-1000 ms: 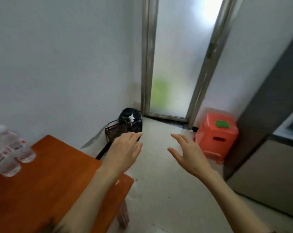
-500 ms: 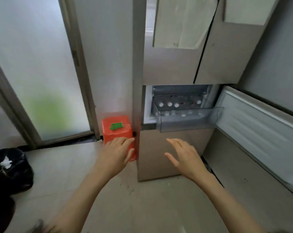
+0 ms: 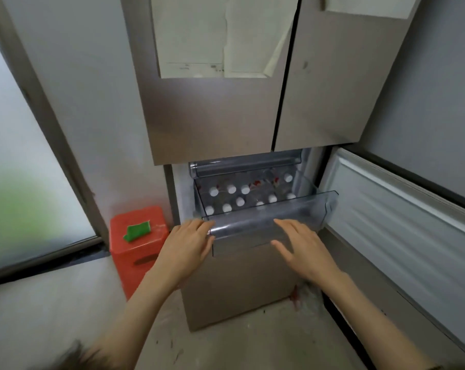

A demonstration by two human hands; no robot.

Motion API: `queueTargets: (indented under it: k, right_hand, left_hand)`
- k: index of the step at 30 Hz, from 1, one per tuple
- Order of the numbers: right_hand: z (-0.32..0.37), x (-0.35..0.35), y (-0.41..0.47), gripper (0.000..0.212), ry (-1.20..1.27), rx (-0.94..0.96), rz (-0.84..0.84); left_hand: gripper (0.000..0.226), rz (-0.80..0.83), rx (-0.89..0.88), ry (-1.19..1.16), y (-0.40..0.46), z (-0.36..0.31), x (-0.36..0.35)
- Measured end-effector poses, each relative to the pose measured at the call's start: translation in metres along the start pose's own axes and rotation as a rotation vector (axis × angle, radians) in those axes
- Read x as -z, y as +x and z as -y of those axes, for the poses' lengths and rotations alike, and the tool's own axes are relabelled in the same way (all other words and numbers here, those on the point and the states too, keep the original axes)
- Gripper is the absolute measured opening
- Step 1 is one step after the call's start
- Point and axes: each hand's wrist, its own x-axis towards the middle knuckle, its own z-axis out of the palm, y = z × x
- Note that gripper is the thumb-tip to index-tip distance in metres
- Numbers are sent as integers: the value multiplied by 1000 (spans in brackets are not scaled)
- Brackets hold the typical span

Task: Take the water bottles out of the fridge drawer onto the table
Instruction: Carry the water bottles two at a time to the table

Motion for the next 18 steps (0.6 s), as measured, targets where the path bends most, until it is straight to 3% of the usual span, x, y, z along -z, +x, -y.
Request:
queueTargets:
  k: [5,13,18]
  right_hand:
    - [-22,-11,100,53,10,-20,46]
    - [-58,-44,215,51,-2,-81,199]
    - [-80,-62,266,44,-30,-114,346]
  left_hand:
    - [43,1,56,-41,98,19,-38]
    - [43,282,237,-63,197,35,-103]
    - [49,347,347,-126,232,46,-135]
